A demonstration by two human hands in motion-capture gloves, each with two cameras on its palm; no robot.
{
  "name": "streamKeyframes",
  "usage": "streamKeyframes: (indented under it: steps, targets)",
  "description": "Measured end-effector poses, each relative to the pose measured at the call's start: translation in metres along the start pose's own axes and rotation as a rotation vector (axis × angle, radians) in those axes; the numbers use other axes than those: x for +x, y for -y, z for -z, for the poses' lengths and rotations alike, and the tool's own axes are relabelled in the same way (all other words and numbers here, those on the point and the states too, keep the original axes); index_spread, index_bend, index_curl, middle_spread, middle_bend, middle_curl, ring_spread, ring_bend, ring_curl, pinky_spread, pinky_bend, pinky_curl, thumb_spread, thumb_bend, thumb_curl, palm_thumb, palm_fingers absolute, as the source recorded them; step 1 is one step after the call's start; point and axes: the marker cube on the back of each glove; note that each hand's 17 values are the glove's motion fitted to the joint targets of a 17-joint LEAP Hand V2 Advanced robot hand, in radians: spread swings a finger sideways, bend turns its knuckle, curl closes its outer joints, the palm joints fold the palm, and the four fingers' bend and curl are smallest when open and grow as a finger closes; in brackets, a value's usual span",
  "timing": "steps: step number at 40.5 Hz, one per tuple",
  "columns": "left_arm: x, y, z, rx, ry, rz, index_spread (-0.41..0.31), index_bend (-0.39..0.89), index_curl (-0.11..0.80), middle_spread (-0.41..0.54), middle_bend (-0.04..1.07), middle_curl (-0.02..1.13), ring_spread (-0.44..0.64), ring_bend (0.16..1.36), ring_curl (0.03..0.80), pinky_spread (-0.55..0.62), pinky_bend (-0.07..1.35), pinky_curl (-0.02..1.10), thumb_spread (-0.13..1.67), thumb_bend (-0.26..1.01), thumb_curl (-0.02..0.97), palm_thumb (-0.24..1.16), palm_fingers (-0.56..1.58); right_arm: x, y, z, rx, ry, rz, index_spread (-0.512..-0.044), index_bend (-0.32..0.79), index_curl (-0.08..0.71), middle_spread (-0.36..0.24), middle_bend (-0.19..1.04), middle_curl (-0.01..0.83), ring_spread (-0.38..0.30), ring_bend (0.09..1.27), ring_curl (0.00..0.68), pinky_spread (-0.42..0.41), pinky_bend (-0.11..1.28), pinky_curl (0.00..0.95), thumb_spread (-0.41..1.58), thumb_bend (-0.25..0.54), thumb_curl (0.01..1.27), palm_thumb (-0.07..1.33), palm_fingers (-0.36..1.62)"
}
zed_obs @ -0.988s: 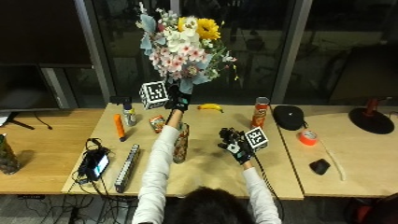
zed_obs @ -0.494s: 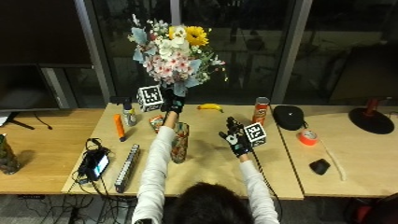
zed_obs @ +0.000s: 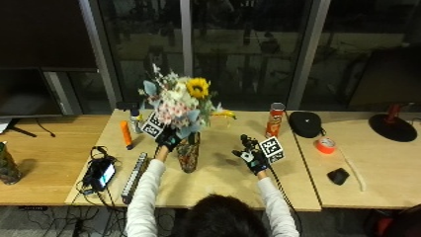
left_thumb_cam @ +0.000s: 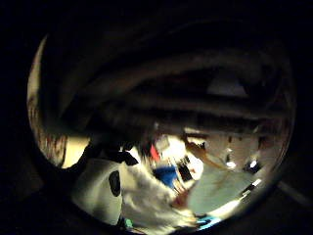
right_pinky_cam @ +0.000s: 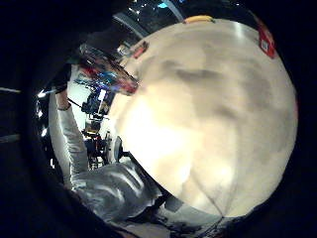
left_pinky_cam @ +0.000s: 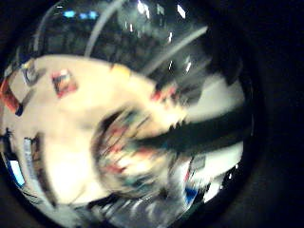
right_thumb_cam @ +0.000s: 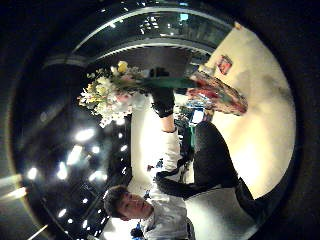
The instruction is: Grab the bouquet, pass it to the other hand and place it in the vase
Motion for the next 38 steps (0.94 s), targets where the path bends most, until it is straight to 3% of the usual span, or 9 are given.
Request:
streamKeyframes:
  steps: [2, 3, 4, 9, 17, 23, 29, 34, 38]
  targets:
    - [-0.025, -0.016, -0.004, -0.095, 0.030, 0.017, -0.123, 0.05, 0.520, -0.092, 0.54, 0.59, -0.08, 0.66, 0.532, -0.03, 0.44, 0.52, 0.65, -0.14, 0.613, 0.49, -0.26, -0.007, -0.011, 0.001, -0.004, -0.007, -0.030, -0.384, 0.16, 0.209, 0.008, 0.19, 0.309, 0.041, 0.41, 0.298, 0.221, 0.51, 0.354, 1.05, 0.004, 0.45, 0.62, 0.07]
    - [-0.029, -0.026, -0.004, -0.113, 0.024, 0.025, -0.100, 0.07, 0.512, -0.077, 0.56, 0.61, -0.05, 0.65, 0.529, 0.01, 0.42, 0.52, 0.67, -0.11, 0.600, 0.48, -0.19, -0.013, -0.019, 0.000, -0.028, 0.025, -0.077, -0.383, 0.17, 0.213, 0.008, 0.19, 0.309, 0.042, 0.41, 0.297, 0.222, 0.50, 0.353, 1.06, 0.005, 0.45, 0.63, 0.07]
    - [-0.028, -0.037, -0.003, -0.121, 0.008, 0.034, -0.062, 0.05, 0.481, 0.027, 0.42, 0.56, 0.03, 0.62, 0.492, 0.08, 0.42, 0.49, 0.68, -0.11, 0.581, 0.44, -0.40, -0.015, -0.026, -0.001, -0.048, 0.051, -0.118, -0.382, 0.16, 0.215, 0.009, 0.19, 0.309, 0.042, 0.40, 0.296, 0.223, 0.50, 0.352, 1.06, 0.001, 0.45, 0.63, 0.07]
    - [-0.016, -0.075, 0.007, -0.130, -0.086, 0.030, 0.030, 0.03, 0.376, 0.225, 0.23, 0.39, 0.25, 0.49, 0.332, 0.28, 0.30, 0.35, 0.75, -0.07, 0.525, 0.39, -0.32, 0.002, -0.039, -0.002, -0.053, 0.029, -0.199, -0.376, 0.16, 0.231, 0.010, 0.18, 0.306, 0.044, 0.39, 0.294, 0.227, 0.48, 0.347, 1.06, -0.013, 0.46, 0.65, 0.08]
    - [-0.022, -0.081, 0.014, -0.112, -0.135, 0.026, 0.101, 0.05, 0.275, 0.375, 0.17, 0.31, 0.42, 0.43, 0.273, 0.44, 0.24, 0.30, 0.79, -0.05, 0.466, 0.36, -0.26, 0.019, -0.052, 0.001, -0.038, 0.014, -0.237, -0.368, 0.16, 0.243, 0.016, 0.18, 0.305, 0.050, 0.38, 0.291, 0.238, 0.47, 0.344, 1.06, -0.018, 0.47, 0.67, 0.09]
    - [-0.067, -0.054, 0.006, -0.003, -0.104, 0.001, 0.114, 0.06, 0.227, 0.415, 0.16, 0.29, 0.48, 0.42, 0.261, 0.50, 0.22, 0.29, 0.80, -0.04, 0.436, 0.35, -0.24, 0.022, -0.064, 0.001, -0.052, 0.064, -0.271, -0.365, 0.16, 0.249, 0.021, 0.19, 0.307, 0.057, 0.37, 0.288, 0.241, 0.45, 0.342, 1.06, -0.020, 0.48, 0.67, 0.10]
    - [-0.063, -0.060, -0.001, -0.007, -0.165, -0.025, 0.116, 0.07, 0.190, 0.421, 0.18, 0.28, 0.51, 0.42, 0.255, 0.51, 0.20, 0.28, 0.81, -0.04, 0.414, 0.35, -0.20, 0.042, -0.074, -0.009, -0.067, 0.079, -0.340, -0.366, 0.15, 0.253, 0.023, 0.19, 0.308, 0.060, 0.37, 0.286, 0.242, 0.44, 0.341, 1.06, -0.015, 0.48, 0.69, 0.11]
    - [-0.037, -0.078, -0.003, -0.056, -0.223, -0.182, 0.113, 0.08, 0.169, 0.401, 0.20, 0.29, 0.52, 0.41, 0.251, 0.51, 0.18, 0.28, 0.81, -0.04, 0.400, 0.36, -0.17, 0.057, -0.077, -0.023, -0.091, 0.117, -0.377, -0.365, 0.15, 0.256, 0.024, 0.19, 0.308, 0.061, 0.37, 0.285, 0.243, 0.43, 0.340, 1.06, -0.018, 0.49, 0.70, 0.12]
    - [-0.055, -0.065, -0.005, 0.042, -0.116, -0.136, 0.107, 0.09, 0.163, 0.393, 0.19, 0.29, 0.52, 0.41, 0.249, 0.50, 0.18, 0.27, 0.81, -0.04, 0.391, 0.36, -0.15, 0.066, -0.079, -0.030, -0.075, 0.089, -0.401, -0.361, 0.15, 0.259, 0.024, 0.19, 0.308, 0.062, 0.36, 0.285, 0.243, 0.43, 0.340, 1.06, -0.019, 0.49, 0.70, 0.13]
